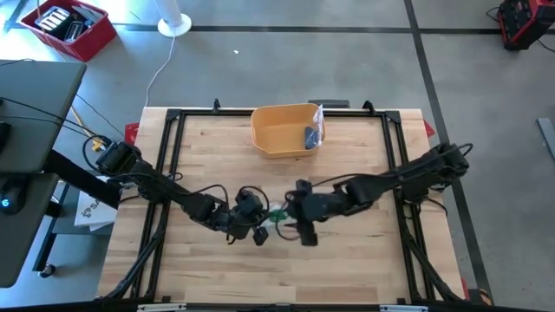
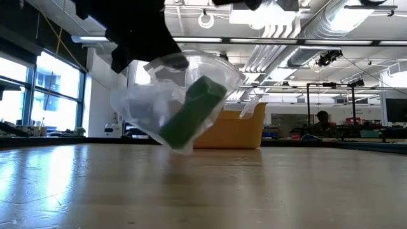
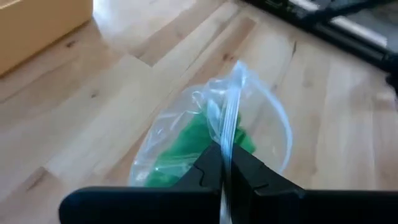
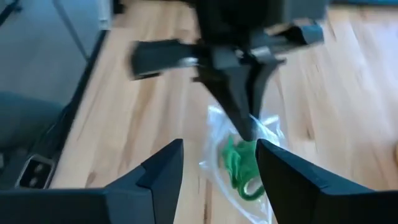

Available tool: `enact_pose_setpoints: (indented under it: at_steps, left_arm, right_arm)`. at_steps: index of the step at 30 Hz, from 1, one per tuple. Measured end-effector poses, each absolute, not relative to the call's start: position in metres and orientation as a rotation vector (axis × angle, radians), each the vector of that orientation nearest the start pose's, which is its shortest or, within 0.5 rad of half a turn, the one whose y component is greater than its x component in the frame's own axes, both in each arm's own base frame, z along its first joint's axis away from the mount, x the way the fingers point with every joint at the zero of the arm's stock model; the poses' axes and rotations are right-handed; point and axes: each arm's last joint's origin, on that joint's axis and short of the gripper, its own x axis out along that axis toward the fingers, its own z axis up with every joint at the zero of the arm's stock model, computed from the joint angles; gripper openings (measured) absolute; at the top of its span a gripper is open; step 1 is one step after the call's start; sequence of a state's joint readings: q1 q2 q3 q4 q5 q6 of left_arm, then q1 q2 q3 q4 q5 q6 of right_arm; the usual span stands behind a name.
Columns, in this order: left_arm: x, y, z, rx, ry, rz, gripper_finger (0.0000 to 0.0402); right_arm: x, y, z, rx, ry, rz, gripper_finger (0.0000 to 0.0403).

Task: Roll bandage
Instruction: Put the rolled green bandage into the transparent zip bag, then close the transparent zip bag containing the rolled green bandage

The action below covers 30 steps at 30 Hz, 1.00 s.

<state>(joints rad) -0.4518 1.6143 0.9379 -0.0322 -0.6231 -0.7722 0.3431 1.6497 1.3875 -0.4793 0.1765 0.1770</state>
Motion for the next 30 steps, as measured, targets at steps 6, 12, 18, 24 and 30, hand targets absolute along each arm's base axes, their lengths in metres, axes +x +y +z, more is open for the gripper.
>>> enact_pose_setpoints:
  at_steps: [6,12,18,24,30]
  left_arm:
    - [0.307,-0.127,0.207,-0.437,0.479,0.338,0.0000]
    - [0.308,-0.129,0.216,-0.457,0.452,0.271,0.0000]
    - [0.308,-0.129,0.216,-0.443,0.452,0.255,0.0001]
    - [0.307,-0.127,0.223,-0.428,0.505,0.126,0.0041]
    - [0.284,-0.117,0.248,-0.317,0.548,0.073,0.0108]
  right_arm:
    - [0.337,0.140,0.287,-0.244,0.733,0.175,0.0195]
    - [0.346,0.147,0.249,-0.379,0.811,0.079,0.0195]
    - [0.363,0.142,0.227,-0.342,0.828,0.054,0.0155]
    - [0.363,0.139,0.226,-0.265,0.855,0.070,0.0014]
    - [0.363,0.130,0.217,-0.173,0.939,0.032,0.0003]
